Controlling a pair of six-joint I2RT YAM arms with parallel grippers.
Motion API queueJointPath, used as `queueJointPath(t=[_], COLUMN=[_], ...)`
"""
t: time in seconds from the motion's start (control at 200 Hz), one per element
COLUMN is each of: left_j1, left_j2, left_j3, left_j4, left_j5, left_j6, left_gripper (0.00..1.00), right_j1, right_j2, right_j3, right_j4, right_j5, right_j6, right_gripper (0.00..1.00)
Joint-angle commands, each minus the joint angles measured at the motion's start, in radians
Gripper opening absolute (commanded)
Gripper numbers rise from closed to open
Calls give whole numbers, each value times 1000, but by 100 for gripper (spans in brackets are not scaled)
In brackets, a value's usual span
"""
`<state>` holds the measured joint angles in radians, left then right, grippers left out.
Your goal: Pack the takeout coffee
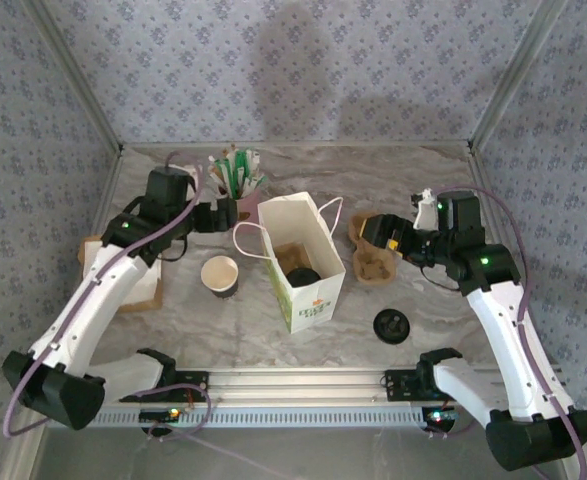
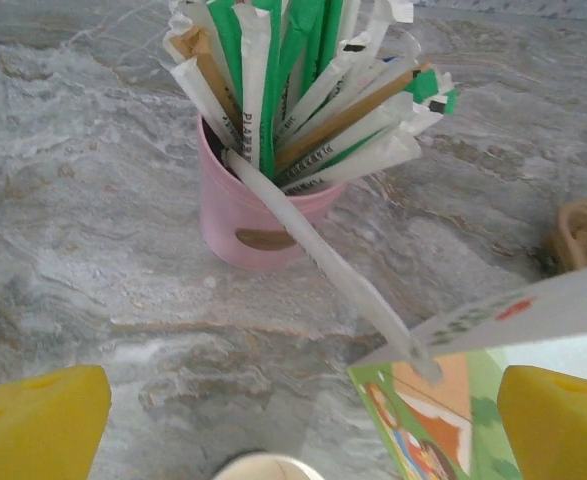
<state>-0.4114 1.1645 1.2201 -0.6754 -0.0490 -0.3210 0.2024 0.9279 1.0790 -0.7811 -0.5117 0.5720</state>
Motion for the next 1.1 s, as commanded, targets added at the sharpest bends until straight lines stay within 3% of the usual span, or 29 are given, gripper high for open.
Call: queueJointPath(t=[0.0,0.215,0.495,0.689,0.809,1.094], left_j1=[-15,-15,-15,-15,-15,-15], left_j2=[34,92,150,171,169,153], left_j3=[-14,-42,-44,-31,-23,65], left_j4=[143,237,287,278,260,143], left_j5=[-112,-151,-149,-138,-141,-155], left_j6=[37,54,63,59,57,63], left_gripper=[94,63,56,32,22,16], right_j1=[8,9,8,9,9,9], right_j2=[-6,-2,6,4,2,-3], right_j3=[22,19,13,8,4,4], right_j4=[4,6,14,12,12,14], right_j5=[13,15,13,9,6,2], right_j6=[12,12,10,12,12,13], right_gripper=[100,100,100,100,100,100])
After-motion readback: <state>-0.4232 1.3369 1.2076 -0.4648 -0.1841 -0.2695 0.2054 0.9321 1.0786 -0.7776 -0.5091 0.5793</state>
